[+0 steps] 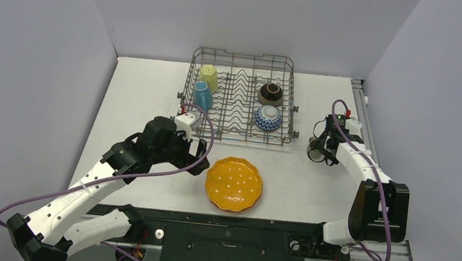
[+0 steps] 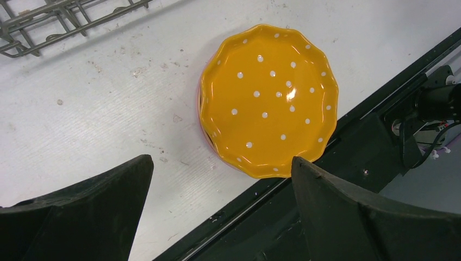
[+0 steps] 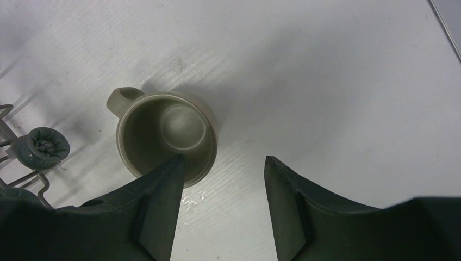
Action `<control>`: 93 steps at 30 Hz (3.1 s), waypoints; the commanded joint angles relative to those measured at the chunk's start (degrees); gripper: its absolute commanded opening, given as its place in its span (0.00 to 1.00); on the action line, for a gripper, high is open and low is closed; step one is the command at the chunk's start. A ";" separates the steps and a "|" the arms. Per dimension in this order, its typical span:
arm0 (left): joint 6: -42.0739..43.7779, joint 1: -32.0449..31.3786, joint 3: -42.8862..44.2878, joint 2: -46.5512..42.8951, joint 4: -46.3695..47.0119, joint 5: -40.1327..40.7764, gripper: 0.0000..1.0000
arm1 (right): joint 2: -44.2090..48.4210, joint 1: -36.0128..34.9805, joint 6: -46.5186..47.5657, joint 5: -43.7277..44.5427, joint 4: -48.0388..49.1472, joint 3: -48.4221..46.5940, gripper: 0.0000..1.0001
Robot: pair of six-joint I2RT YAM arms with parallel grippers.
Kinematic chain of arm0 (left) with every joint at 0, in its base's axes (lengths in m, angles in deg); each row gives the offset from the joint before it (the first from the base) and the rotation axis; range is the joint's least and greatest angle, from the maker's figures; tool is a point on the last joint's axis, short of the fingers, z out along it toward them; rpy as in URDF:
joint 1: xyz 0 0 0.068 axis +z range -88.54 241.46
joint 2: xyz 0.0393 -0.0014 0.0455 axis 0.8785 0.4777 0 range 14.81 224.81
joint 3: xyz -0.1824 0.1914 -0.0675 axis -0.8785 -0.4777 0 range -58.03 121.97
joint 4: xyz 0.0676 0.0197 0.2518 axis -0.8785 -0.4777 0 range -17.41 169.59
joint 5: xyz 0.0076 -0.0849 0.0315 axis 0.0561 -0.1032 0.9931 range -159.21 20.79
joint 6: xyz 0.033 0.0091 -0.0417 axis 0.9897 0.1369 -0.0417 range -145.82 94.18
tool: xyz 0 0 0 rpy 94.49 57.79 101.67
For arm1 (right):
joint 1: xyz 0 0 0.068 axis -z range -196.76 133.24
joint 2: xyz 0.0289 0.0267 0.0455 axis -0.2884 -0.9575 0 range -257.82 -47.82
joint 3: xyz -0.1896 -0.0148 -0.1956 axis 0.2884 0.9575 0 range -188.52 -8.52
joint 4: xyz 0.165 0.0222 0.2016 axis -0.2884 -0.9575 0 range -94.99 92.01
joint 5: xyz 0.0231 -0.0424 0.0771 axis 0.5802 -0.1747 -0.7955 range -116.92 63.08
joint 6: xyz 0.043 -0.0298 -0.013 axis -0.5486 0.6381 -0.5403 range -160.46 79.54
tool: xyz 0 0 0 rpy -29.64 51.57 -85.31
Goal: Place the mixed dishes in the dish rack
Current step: Pick up the cup at the center of the board, then turn the cup upside down in the dish rack.
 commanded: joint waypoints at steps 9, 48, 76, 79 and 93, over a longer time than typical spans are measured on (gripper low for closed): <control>1.32 0.02 0.23 -1.37 1.91 1.42 0.96 | -4.98 0.51 -1.86 -2.15 6.33 -2.26 0.45; 0.84 2.05 -0.04 -0.43 2.50 0.69 0.96 | 11.36 2.88 -1.84 -7.91 4.64 3.82 0.00; -8.40 4.18 -2.73 -4.81 13.51 -10.37 0.96 | 38.34 -5.73 -7.85 -20.72 -2.61 1.48 0.00; -11.81 4.20 -4.19 -5.26 17.81 -13.02 0.96 | 39.25 -6.74 -8.55 -22.17 -2.34 0.70 0.00; -24.47 4.28 -9.11 -6.32 35.37 -23.40 0.96 | 45.15 -8.35 -16.38 -34.29 2.57 -1.06 0.00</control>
